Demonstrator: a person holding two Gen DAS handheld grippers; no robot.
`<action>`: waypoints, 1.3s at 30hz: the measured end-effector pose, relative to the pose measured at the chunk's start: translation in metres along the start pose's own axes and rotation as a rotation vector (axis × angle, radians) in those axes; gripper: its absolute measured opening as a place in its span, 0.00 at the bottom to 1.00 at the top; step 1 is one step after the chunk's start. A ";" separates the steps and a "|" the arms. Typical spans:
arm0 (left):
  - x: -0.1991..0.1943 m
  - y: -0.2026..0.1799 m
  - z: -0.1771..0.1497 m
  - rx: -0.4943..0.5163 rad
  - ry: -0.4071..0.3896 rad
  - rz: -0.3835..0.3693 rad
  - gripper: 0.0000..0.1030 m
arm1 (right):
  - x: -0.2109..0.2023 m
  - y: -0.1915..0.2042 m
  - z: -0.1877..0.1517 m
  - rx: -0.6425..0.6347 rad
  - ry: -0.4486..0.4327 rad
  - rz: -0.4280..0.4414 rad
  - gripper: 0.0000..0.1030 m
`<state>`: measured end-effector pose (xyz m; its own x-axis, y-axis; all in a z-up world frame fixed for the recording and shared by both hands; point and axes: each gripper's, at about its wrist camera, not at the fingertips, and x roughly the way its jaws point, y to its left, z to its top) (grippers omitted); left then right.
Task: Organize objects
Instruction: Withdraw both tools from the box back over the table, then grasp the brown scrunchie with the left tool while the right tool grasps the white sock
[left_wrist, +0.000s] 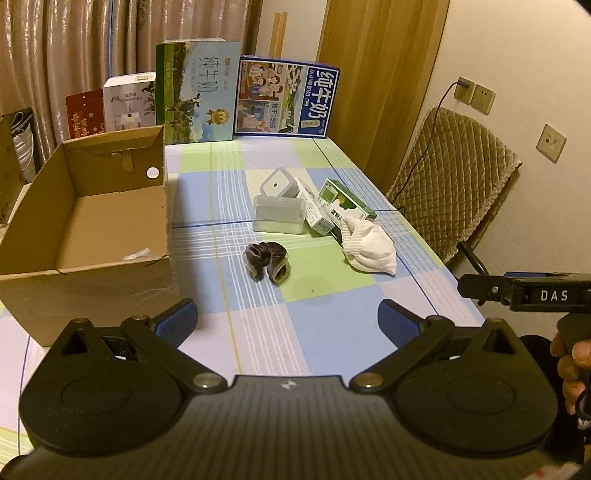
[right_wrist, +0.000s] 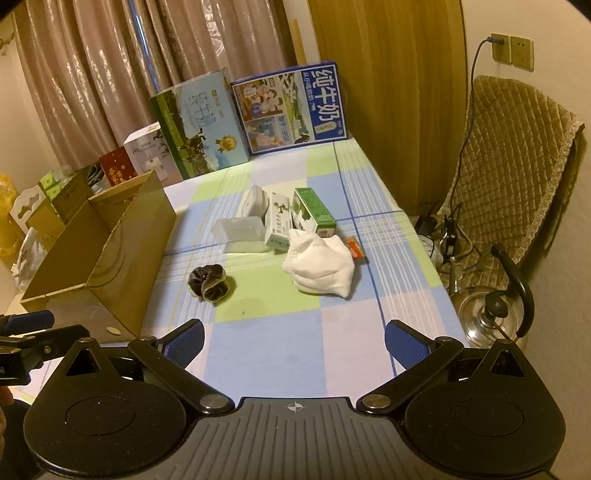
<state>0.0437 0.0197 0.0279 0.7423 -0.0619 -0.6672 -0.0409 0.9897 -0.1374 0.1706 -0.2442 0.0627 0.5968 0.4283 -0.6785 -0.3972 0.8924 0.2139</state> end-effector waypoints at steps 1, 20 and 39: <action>0.003 -0.001 0.000 0.001 0.003 -0.001 0.99 | 0.001 0.000 0.000 -0.004 0.000 -0.002 0.98; 0.078 0.000 0.016 -0.024 0.039 0.023 0.99 | 0.055 -0.011 0.025 -0.261 0.008 -0.028 0.98; 0.179 0.005 0.018 0.074 0.054 0.107 0.98 | 0.183 -0.015 0.019 -0.583 0.084 -0.027 0.83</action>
<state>0.1885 0.0161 -0.0790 0.6993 0.0397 -0.7137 -0.0670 0.9977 -0.0101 0.2987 -0.1768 -0.0513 0.5640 0.3723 -0.7371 -0.7148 0.6671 -0.2099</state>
